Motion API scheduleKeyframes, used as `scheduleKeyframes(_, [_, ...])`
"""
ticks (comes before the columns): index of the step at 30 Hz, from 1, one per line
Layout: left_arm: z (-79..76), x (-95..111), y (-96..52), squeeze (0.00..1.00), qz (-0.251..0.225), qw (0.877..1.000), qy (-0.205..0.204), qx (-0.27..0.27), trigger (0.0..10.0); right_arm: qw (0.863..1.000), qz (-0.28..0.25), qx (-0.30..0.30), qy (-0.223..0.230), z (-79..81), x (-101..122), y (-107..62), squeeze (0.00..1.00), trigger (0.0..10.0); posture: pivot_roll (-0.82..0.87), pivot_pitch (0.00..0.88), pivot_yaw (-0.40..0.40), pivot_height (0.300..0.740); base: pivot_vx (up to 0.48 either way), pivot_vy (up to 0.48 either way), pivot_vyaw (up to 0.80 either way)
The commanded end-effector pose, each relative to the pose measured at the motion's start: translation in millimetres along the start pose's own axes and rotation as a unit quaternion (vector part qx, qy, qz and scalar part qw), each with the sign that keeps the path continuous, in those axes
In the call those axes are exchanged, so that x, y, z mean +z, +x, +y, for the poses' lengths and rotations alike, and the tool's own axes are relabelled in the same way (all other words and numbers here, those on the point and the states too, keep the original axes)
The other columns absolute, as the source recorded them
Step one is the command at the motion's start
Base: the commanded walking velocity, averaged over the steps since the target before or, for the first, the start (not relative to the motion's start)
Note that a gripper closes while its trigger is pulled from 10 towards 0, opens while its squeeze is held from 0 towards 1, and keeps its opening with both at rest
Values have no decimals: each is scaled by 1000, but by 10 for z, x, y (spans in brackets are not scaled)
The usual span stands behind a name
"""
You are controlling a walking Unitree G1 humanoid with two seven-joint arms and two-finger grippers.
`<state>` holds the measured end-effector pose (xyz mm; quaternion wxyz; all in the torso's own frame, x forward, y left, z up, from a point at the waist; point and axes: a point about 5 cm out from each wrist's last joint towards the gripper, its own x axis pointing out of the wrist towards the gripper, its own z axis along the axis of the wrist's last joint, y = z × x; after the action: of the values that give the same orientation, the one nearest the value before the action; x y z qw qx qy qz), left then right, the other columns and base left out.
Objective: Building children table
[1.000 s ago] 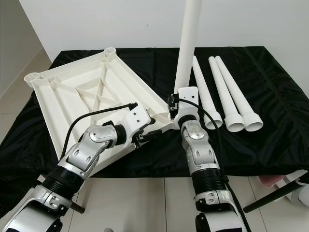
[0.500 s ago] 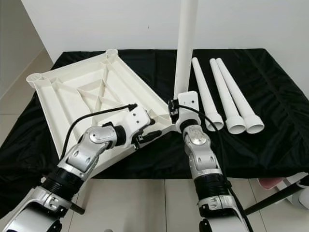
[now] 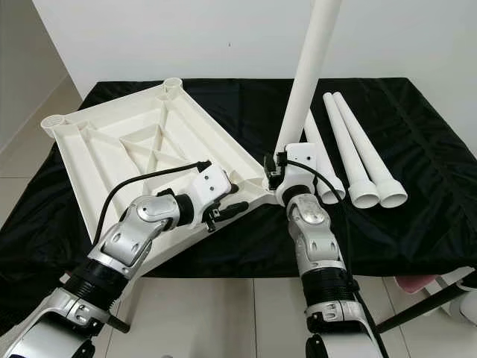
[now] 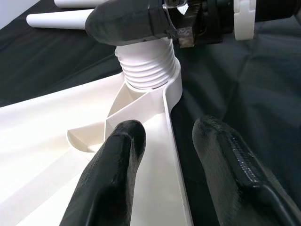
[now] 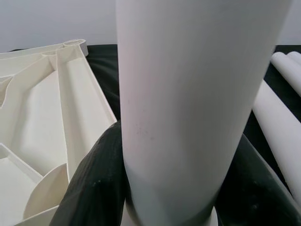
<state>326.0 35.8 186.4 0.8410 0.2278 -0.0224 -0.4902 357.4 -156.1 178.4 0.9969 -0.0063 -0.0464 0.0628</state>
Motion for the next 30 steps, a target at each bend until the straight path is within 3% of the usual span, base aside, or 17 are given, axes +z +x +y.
scheduleKeyframes(1, [-9,-9,-6,0,4,1000,0,-2,10000,994,113,-10,4,-63,-504,-148,0,10000,-115,139,70,740,0,0,0])
scheduleKeyframes(11, [-38,-5,5,0,2,1000,-7,-6,10000,994,110,2,-10,-10,-507,-159,0,10000,-116,140,68,740,0,0,0])
scheduleKeyframes(20, [-156,-4,96,0,13,999,-42,-25,10000,994,108,6,-10,1,-504,-160,0,10000,-117,151,69,740,0,0,0])
scheduleKeyframes(30, [-97,-168,158,0,84,994,-71,13,10000,994,106,5,-12,-8,-487,-160,0,10000,-122,153,67,740,0,0,0])
